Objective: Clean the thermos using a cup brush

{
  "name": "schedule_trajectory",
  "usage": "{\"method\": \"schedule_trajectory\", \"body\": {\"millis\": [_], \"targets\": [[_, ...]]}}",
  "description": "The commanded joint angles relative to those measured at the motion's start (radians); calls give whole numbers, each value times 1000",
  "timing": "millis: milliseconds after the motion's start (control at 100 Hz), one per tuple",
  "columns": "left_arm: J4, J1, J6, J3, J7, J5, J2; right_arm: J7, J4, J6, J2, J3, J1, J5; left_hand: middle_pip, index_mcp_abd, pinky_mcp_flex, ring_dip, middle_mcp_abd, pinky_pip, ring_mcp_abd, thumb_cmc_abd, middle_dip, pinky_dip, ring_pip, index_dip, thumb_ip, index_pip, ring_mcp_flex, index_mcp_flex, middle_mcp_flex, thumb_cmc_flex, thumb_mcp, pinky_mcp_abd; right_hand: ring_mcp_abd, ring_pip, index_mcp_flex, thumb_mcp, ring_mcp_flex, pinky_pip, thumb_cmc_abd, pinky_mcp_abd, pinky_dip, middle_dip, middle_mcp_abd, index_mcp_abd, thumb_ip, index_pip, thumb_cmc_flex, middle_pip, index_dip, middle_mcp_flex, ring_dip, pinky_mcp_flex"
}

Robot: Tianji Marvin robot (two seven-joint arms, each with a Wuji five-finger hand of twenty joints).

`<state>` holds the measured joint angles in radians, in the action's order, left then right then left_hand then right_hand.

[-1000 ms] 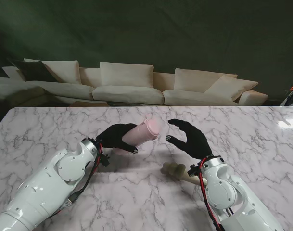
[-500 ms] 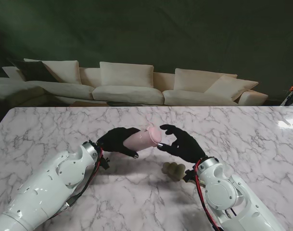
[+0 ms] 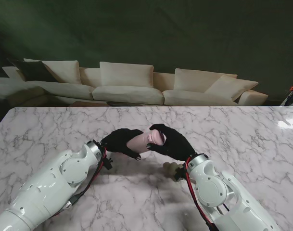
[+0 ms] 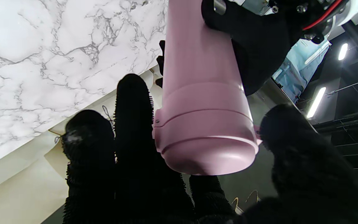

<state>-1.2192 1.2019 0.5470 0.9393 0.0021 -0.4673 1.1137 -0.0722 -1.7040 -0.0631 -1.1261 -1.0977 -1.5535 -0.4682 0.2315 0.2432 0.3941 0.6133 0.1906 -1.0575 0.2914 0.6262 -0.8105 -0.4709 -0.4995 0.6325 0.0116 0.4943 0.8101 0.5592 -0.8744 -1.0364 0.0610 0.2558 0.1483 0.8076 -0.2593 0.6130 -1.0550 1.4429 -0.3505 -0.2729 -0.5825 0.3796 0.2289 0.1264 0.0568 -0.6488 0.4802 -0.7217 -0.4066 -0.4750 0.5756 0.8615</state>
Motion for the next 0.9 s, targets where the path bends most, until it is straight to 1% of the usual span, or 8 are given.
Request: {"method": "schedule_trajectory", "body": {"millis": [0,150,360,410,500,630,750,890], "targets": [[-10,-19,-9,-6,-11,10,12,-2,13,-13,-10,21,3,-6,70,-237,41,32,-165,-77,-89,-290,0,-28,-137,6,-5,194,64,176,-67,-255,-449,-156,-27,11,-127,121,15,14,-30,62,-23,22,-54,-144,-1,-100,1,-61,-40,-1,24,1],[1,-26,-22,-13,-7,20,17,-10,36,-63,-7,40,14,-37,73,-234,41,32,-163,-81,-87,-291,-2,-28,-144,6,-4,195,63,175,-66,-255,-451,-156,-66,0,-282,172,212,-40,-59,79,-37,18,-66,-195,13,-138,-42,-29,-76,82,28,-170],[0,-27,-39,-20,-9,29,19,-35,59,-117,-10,67,26,-51,75,-233,43,31,-162,-84,-89,-293,-2,-29,-151,8,-4,196,64,175,-64,-255,-452,-157,-78,-71,-445,161,355,-101,-68,53,-62,2,-98,-167,21,-135,-83,9,-101,45,-21,-350],[3,-30,-45,-24,-11,35,20,-45,63,-127,-13,74,29,-48,75,-233,45,31,-160,-85,-88,-295,-2,-29,-151,7,-3,195,64,174,-63,-255,-452,-157,-82,-79,-456,174,335,-108,-93,59,-69,9,-105,-173,77,-185,-25,7,-20,12,-34,-340],[9,-37,-53,-33,-14,47,23,-47,67,-139,-13,85,34,-47,75,-231,44,31,-158,-86,-87,-295,-1,-29,-153,6,-3,193,64,173,-62,-255,-452,-156,-91,-94,-418,251,307,-119,-150,72,-62,12,-120,-189,123,-325,135,2,117,-25,-46,-320],[15,-42,-61,-44,-12,62,28,-38,74,-159,-10,98,43,-51,80,-230,48,34,-156,-92,-86,-295,-5,-30,-161,8,-4,196,71,178,-66,-255,-454,-155,-111,-165,-403,317,334,-192,-157,39,-45,7,-179,-246,134,-340,228,17,140,-64,-77,-413],[17,-42,-61,-49,-5,68,32,-38,71,-183,-10,101,42,-48,87,-231,53,38,-155,-100,-86,-295,-11,-33,-170,15,-3,205,76,183,-69,-255,-458,-154,-117,-337,-365,251,410,-325,-140,-49,-34,3,-253,-314,129,-317,120,80,149,-124,-155,-600],[14,-33,-50,-44,0,75,33,-78,77,-232,-21,93,35,-22,90,-231,58,39,-155,-104,-87,-294,-15,-33,-174,18,-3,211,80,185,-69,-255,-460,-156,-149,-508,-351,224,472,-466,-114,-63,49,-18,-328,-349,117,-267,49,149,154,-146,-254,-712]]}}
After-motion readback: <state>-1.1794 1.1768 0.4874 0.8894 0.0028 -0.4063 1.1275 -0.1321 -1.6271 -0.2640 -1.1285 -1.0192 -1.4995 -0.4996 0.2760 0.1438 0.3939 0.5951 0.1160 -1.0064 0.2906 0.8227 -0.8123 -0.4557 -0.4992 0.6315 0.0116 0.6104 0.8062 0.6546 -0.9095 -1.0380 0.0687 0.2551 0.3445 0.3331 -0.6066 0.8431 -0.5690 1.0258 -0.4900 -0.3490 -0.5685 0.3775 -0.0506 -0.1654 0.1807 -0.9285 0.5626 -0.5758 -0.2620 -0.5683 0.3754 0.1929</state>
